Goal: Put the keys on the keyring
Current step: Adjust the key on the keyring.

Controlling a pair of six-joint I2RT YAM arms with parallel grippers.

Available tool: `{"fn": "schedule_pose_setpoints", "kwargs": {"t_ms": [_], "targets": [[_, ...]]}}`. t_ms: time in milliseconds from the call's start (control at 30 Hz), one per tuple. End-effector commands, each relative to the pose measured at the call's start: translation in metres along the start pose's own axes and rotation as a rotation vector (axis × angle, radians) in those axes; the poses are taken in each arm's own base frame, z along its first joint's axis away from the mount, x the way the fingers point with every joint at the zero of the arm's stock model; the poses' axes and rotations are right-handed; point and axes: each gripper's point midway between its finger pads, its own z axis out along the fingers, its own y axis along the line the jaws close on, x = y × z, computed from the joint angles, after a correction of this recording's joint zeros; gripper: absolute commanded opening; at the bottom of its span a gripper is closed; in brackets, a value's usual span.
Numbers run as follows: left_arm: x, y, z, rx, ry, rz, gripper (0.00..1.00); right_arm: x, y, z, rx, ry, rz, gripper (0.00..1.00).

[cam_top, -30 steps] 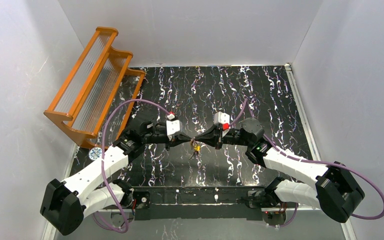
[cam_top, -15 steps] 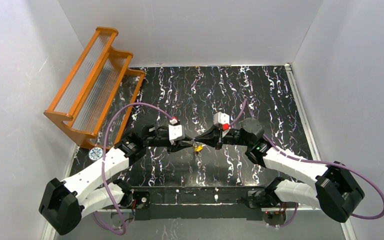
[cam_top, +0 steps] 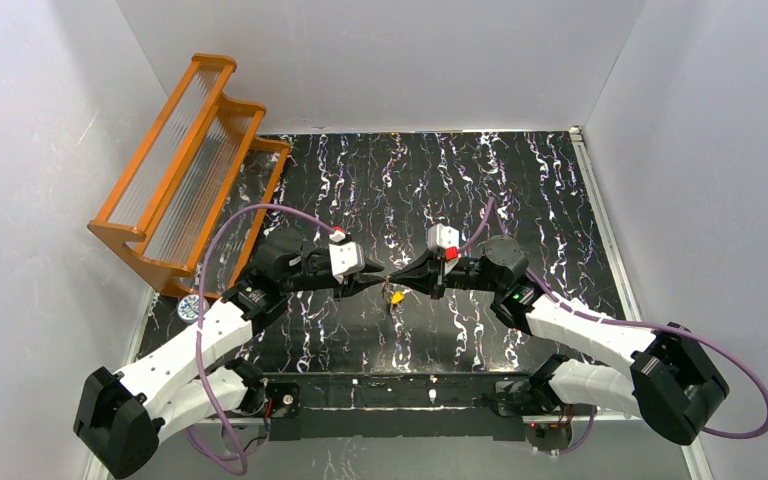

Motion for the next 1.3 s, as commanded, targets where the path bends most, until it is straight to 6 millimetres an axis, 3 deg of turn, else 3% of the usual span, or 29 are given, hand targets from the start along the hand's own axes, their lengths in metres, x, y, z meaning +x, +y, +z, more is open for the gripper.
{"fn": "schedule_pose_setpoints", "kwargs": {"t_ms": [0, 133, 267, 433, 467, 533, 600, 667, 733, 900, 1067, 1133, 1267], "targets": [[0.003, -0.003, 0.003, 0.021, 0.005, -0.009, 0.22, -0.038, -0.005, 0.005, -0.002, -0.092, -0.091, 0.01], [0.005, -0.006, 0.005, 0.047, 0.007, -0.014, 0.17, -0.04, -0.006, 0.005, -0.002, -0.094, -0.093, 0.01], [0.003, -0.006, 0.006, 0.055, 0.007, -0.013, 0.0, -0.038, -0.006, 0.005, -0.001, -0.091, -0.09, 0.01], [0.0, -0.003, 0.006, 0.049, 0.03, -0.044, 0.0, -0.038, -0.011, 0.005, 0.028, -0.085, -0.084, 0.01], [-0.001, -0.001, 0.005, 0.037, 0.045, -0.054, 0.0, -0.038, -0.012, 0.004, 0.04, -0.082, -0.082, 0.06], [-0.004, 0.003, 0.003, 0.027, 0.079, -0.068, 0.0, -0.038, -0.016, 0.002, 0.067, -0.081, -0.084, 0.31], [-0.003, 0.004, -0.001, 0.031, 0.136, -0.074, 0.0, -0.04, -0.019, 0.0, 0.097, -0.086, -0.092, 0.49], [-0.002, 0.006, -0.005, 0.04, 0.199, -0.07, 0.0, -0.043, -0.022, -0.002, 0.118, -0.093, -0.102, 0.6], [-0.004, 0.009, -0.01, 0.038, 0.263, -0.06, 0.0, -0.044, -0.024, -0.002, 0.125, -0.092, -0.109, 0.65], [0.012, 0.009, -0.025, 0.056, 0.504, -0.029, 0.0, -0.049, -0.022, 0.003, 0.091, -0.097, -0.112, 0.63], [0.02, 0.018, -0.038, 0.056, 0.729, 0.03, 0.0, -0.051, -0.015, 0.009, 0.027, -0.102, -0.107, 0.45], [0.019, 0.022, -0.039, 0.052, 0.769, 0.041, 0.0, -0.051, -0.015, 0.011, 0.019, -0.11, -0.098, 0.37], [0.011, 0.019, -0.03, 0.09, 0.734, 0.061, 0.0, -0.045, -0.015, 0.015, 0.006, -0.118, -0.087, 0.35]]}}
